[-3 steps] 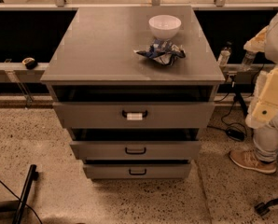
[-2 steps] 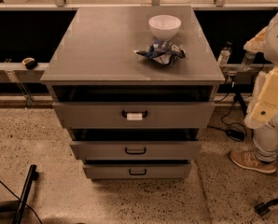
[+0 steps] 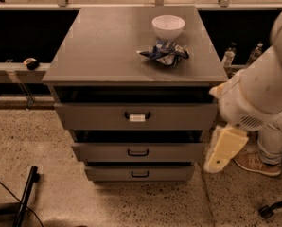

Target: Open middle drawer

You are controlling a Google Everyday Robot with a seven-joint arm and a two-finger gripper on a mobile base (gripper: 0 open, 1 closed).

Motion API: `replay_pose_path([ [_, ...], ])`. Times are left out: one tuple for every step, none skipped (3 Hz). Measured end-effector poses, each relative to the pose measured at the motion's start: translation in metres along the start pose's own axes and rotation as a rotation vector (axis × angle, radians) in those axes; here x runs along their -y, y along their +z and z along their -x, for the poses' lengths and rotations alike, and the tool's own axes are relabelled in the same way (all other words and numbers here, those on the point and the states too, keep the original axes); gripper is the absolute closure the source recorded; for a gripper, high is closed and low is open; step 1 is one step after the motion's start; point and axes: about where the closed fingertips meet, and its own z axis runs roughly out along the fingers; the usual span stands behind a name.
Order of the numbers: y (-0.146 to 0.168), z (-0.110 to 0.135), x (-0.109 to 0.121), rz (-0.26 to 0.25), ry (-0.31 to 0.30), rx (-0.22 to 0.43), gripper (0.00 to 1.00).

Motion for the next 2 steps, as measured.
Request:
replay_pose_path([
  [0.009,-0.006,-0.005,0.012,0.002,-0.015,0.0],
  [0.029,-0.014,-0.004,0.036,0.024,0.044,0.0],
])
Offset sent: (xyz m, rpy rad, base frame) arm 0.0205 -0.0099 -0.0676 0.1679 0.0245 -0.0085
